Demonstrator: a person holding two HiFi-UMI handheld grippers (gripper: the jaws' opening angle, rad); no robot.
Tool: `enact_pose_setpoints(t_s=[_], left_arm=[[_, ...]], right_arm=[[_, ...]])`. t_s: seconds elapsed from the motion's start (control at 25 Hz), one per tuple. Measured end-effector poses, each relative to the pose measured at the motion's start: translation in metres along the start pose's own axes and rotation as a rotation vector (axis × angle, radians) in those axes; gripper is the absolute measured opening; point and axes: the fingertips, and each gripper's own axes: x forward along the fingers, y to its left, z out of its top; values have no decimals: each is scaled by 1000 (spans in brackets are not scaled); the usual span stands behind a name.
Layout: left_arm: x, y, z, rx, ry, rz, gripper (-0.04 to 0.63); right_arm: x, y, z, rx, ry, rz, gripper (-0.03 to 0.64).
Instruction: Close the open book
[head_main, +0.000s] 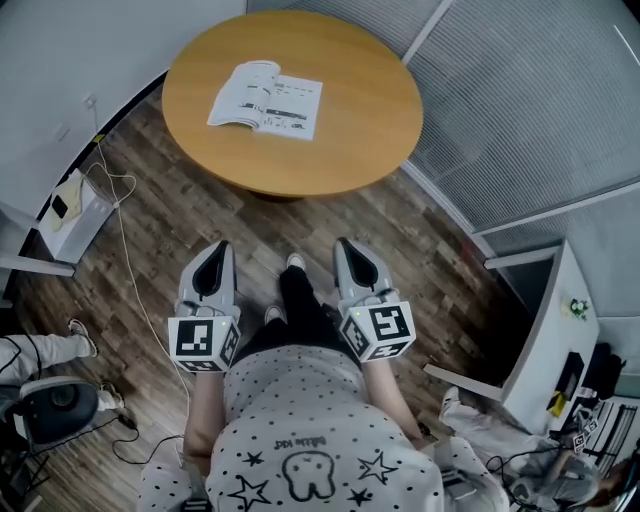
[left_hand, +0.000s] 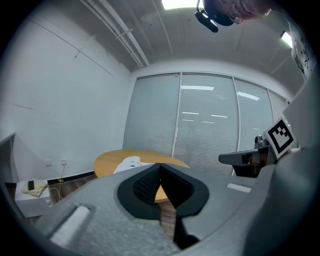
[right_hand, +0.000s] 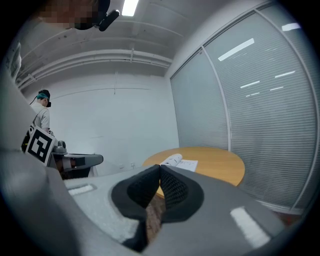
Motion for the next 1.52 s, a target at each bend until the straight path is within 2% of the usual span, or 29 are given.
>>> enact_pose_setpoints(t_s=[0.56, 1.16, 1.52], left_arm=[[47, 26, -7, -20, 17, 73, 9], [165, 52, 12, -35, -15, 189, 9], [210, 52, 15, -19, -12, 234, 9]], right_arm=[[60, -22, 1, -9, 48, 88, 3], [181, -104, 43, -82, 57, 192, 3], [217, -147, 53, -70, 53, 207, 3]])
